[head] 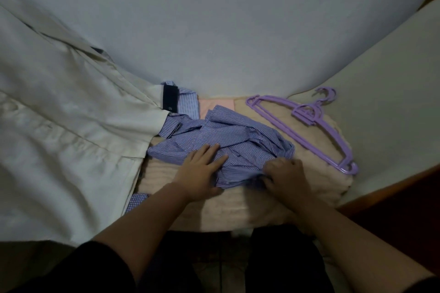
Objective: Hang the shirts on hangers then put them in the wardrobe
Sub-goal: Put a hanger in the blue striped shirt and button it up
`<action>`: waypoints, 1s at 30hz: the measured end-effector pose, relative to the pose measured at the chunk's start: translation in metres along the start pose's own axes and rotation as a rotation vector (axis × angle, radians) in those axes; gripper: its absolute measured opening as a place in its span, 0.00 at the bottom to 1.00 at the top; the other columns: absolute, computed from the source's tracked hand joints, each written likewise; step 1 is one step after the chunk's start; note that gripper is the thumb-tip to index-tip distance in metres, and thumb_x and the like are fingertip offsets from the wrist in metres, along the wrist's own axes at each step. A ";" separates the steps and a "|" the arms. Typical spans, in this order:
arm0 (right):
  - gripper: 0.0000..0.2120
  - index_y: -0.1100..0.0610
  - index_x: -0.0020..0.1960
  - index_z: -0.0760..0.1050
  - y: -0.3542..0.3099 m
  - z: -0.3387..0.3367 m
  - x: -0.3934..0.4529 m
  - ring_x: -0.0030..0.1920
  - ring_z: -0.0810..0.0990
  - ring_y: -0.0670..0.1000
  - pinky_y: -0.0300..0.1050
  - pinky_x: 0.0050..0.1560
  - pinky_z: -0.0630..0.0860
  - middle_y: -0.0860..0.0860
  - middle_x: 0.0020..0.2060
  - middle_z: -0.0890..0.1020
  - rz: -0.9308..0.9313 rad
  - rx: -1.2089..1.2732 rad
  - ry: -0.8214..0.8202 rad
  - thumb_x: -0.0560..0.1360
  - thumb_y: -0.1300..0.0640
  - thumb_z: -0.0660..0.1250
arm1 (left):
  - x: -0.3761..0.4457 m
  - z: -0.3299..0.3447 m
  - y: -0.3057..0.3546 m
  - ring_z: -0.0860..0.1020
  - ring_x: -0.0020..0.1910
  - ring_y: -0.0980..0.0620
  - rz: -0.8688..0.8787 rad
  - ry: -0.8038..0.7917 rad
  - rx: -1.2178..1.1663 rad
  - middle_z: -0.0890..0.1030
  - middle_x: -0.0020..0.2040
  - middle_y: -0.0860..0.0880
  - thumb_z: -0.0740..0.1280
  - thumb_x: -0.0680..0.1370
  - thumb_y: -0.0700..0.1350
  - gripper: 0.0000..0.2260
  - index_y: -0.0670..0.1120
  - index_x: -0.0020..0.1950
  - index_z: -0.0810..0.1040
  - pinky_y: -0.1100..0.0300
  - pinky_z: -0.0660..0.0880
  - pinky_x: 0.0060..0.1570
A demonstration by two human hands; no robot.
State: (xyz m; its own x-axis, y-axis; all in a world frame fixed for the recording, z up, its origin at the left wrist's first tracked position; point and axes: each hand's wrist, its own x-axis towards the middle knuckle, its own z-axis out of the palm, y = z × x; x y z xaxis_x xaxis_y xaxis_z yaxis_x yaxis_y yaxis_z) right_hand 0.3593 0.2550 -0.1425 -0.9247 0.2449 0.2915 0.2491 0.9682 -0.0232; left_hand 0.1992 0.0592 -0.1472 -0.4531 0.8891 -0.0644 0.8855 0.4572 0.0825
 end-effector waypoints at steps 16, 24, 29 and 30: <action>0.31 0.52 0.63 0.76 0.033 -0.024 0.053 0.59 0.75 0.58 0.56 0.62 0.68 0.54 0.57 0.80 0.332 0.360 -0.050 0.69 0.45 0.46 | 0.064 -0.047 -0.054 0.68 0.70 0.43 -0.076 -0.076 -0.179 0.60 0.77 0.49 0.71 0.74 0.48 0.35 0.54 0.77 0.58 0.50 0.69 0.65; 0.23 0.52 0.43 0.80 -0.002 0.003 0.067 0.43 0.80 0.54 0.54 0.43 0.70 0.50 0.40 0.82 -0.086 0.036 -0.057 0.69 0.36 0.55 | 0.063 -0.061 -0.066 0.71 0.67 0.45 0.005 0.038 -0.161 0.69 0.72 0.49 0.72 0.74 0.48 0.31 0.51 0.74 0.66 0.53 0.69 0.63; 0.22 0.50 0.29 0.63 -0.008 -0.004 0.082 0.33 0.70 0.51 0.45 0.45 0.55 0.47 0.26 0.69 0.233 0.392 -0.026 0.71 0.35 0.53 | 0.046 -0.052 -0.062 0.58 0.75 0.45 0.041 0.002 -0.077 0.56 0.78 0.46 0.63 0.65 0.73 0.47 0.51 0.78 0.57 0.50 0.58 0.73; 0.23 0.50 0.30 0.66 -0.006 -0.007 0.082 0.34 0.71 0.51 0.45 0.46 0.57 0.47 0.27 0.70 0.240 0.395 -0.031 0.70 0.33 0.52 | 0.042 -0.052 -0.058 0.57 0.76 0.45 0.052 0.049 -0.082 0.55 0.78 0.46 0.55 0.64 0.78 0.49 0.51 0.78 0.57 0.48 0.56 0.73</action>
State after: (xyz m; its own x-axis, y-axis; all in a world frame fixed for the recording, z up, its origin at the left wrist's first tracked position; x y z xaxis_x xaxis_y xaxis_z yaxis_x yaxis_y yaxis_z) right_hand 0.2840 0.2692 -0.1114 -0.8640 0.4600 0.2048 0.3337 0.8276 -0.4513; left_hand 0.1229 0.0711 -0.1034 -0.4126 0.9109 -0.0096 0.8977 0.4084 0.1655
